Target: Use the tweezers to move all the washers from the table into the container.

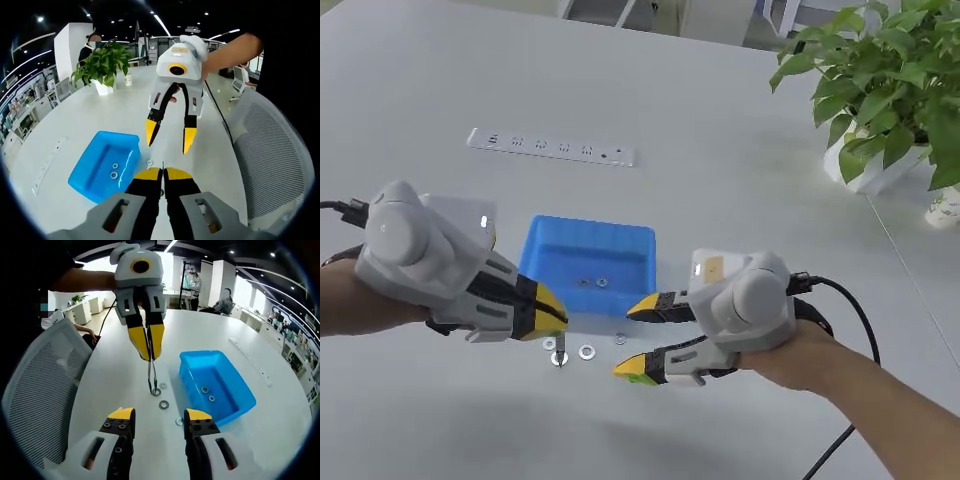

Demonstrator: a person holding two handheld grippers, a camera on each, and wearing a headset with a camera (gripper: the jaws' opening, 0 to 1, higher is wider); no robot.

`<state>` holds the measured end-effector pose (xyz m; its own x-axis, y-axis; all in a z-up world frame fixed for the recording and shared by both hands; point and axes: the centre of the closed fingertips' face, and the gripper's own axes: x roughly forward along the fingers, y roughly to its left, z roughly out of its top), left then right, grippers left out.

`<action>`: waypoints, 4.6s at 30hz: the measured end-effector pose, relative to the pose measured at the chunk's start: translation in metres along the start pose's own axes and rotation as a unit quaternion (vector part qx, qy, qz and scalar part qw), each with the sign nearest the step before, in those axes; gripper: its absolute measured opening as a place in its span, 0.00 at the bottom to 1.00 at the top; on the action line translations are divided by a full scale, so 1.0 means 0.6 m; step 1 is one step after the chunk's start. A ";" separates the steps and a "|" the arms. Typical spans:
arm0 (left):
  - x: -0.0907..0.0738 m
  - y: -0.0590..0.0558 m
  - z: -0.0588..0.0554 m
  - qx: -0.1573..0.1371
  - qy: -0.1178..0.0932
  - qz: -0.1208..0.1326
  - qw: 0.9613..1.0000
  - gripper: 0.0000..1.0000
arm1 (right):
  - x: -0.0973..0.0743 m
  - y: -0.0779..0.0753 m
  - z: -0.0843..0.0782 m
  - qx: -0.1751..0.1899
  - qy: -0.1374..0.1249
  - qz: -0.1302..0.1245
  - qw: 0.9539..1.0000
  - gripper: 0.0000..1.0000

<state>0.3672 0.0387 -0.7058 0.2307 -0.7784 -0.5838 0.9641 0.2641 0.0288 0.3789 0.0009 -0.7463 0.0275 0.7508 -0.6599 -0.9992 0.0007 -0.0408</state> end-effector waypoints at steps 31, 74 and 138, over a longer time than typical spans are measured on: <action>0.002 -0.001 -0.001 0.002 0.001 -0.020 1.000 0.05 | 0.093 0.014 0.035 -0.048 -0.014 0.052 0.997 0.21; -0.004 0.003 0.000 -0.010 0.013 -0.015 1.000 0.14 | 0.117 0.027 0.043 -0.067 -0.001 0.076 0.995 0.08; -0.083 0.029 0.026 -0.109 -0.101 0.118 0.982 0.78 | 0.028 -0.120 0.104 -0.058 -0.034 0.005 0.998 0.08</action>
<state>0.3744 0.0732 -0.6638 0.4871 -0.7720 -0.4083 0.8343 0.5496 -0.0438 0.4492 0.0548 -0.7076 0.0120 0.7939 -0.6080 -0.9889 -0.0805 -0.1246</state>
